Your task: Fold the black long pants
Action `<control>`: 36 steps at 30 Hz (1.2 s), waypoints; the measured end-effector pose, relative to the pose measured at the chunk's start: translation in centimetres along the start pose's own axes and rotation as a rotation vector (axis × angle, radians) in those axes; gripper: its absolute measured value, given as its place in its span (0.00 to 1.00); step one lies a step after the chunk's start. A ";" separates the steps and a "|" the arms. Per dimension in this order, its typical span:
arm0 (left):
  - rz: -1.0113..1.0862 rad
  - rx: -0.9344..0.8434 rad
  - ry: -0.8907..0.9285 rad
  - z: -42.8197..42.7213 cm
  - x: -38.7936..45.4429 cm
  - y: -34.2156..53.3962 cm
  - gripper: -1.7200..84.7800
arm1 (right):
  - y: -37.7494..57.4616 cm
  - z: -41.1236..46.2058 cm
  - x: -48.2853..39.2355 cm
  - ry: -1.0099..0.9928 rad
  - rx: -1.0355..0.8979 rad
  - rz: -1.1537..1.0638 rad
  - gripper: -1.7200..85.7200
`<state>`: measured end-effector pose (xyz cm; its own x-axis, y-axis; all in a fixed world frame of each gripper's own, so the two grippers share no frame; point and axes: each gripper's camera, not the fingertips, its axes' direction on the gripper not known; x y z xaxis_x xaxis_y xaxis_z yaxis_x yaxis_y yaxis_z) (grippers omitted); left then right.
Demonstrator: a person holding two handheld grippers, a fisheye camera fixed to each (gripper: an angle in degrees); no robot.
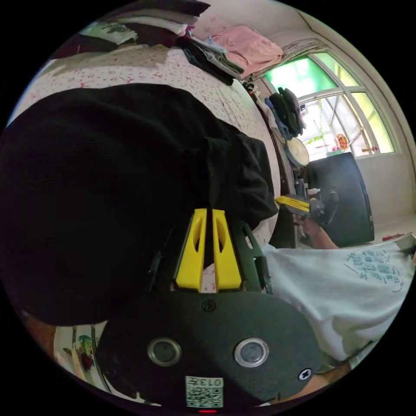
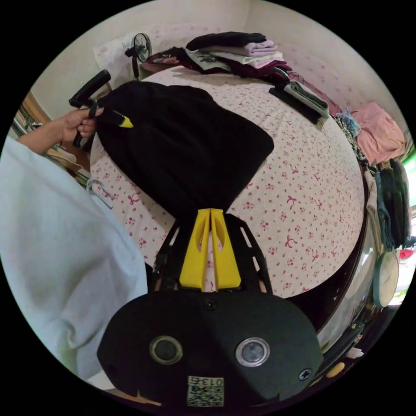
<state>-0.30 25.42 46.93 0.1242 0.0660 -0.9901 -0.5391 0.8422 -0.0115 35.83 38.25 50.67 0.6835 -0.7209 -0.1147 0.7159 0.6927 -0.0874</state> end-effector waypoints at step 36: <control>0.283 0.090 -0.433 11.2 20.1 2.0 0.02 | -8.3 0.0 11.1 0.022 -0.006 0.204 0.02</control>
<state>10.47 34.47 28.58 0.3275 0.4963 -0.8040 -0.5299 0.8010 0.2786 37.44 24.52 50.11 0.8112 -0.5647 -0.1519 0.5618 0.8247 -0.0658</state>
